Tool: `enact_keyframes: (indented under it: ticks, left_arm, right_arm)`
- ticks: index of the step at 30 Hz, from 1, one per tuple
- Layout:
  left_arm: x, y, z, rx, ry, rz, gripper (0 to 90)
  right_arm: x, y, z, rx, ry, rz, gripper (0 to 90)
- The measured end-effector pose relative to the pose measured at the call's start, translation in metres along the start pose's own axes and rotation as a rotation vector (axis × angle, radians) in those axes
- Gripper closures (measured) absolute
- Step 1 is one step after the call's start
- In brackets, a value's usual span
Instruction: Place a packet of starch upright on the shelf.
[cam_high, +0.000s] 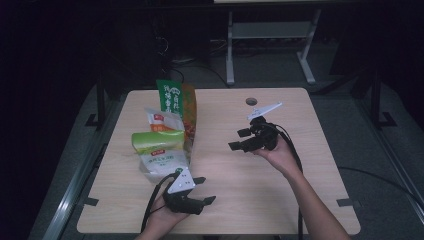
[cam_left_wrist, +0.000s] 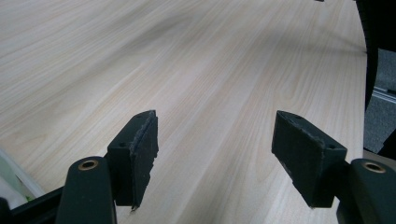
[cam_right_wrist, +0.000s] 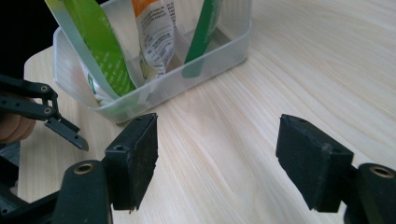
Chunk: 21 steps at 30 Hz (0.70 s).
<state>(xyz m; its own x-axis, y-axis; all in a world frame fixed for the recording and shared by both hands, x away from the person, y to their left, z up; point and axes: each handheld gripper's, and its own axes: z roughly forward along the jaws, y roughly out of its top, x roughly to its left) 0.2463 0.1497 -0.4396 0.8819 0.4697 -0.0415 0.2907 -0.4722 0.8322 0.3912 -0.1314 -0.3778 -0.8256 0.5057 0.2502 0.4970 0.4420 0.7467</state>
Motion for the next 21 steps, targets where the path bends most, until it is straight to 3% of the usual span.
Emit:
enact_keyframes:
  ticks: [9,21]
  left_arm:
    - [0.001,0.000,0.000,0.003,-0.001,-0.004,31.2]
    - [0.003,0.000,-0.001,0.008,0.006,0.001,31.0]
  right_arm:
    - [-0.003,-0.007,-0.013,-0.004,-0.020,0.021,27.9]
    - [-0.009,-0.033,-0.028,-0.016,-0.038,0.077,27.5]
